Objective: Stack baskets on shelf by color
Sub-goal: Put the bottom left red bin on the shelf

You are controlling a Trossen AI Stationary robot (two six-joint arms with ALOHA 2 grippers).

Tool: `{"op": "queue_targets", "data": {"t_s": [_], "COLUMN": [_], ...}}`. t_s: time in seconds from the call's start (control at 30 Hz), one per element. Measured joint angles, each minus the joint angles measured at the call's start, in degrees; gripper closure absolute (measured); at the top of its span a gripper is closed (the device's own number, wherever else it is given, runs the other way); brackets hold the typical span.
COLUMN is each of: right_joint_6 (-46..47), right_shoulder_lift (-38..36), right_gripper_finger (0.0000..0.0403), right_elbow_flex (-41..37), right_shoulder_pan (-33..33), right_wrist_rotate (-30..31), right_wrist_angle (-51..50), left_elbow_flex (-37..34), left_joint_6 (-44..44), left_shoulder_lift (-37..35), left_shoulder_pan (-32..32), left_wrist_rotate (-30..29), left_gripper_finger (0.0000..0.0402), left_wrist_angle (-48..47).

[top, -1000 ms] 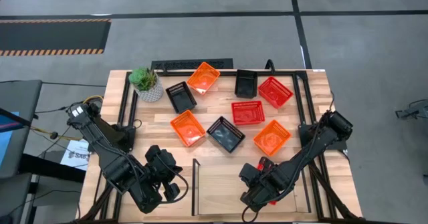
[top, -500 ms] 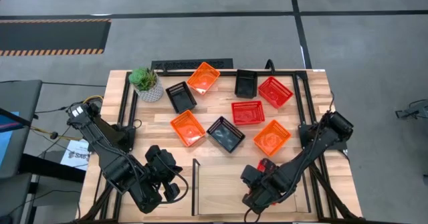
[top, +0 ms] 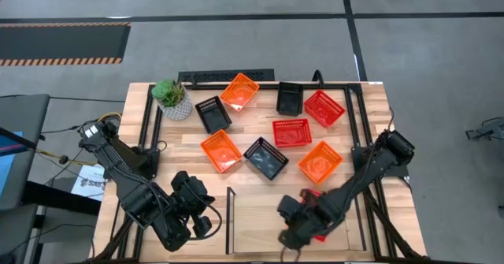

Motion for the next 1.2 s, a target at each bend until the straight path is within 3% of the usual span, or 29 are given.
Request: {"op": "queue_targets", "data": {"t_s": [0.37,1.2], "right_joint_6": [-0.2,14.7], "right_shoulder_lift": [3.2,3.6], "right_gripper_finger": [0.0394,0.0394], "right_elbow_flex": [-0.2,-0.1], "right_shoulder_pan": [1.8,8.1], "right_wrist_rotate": [-3.9,-5.5], "right_wrist_angle": [-2.1,-5.1], "left_elbow_flex": [0.0,0.0], "left_joint_6": [-1.5,0.7], "left_shoulder_lift": [0.0,0.0], "left_shoulder_pan": [0.0,0.2], "left_wrist_rotate": [0.6,0.2], "left_gripper_finger": [0.0401,0.0401], "left_wrist_angle": [0.2,1.3]}}
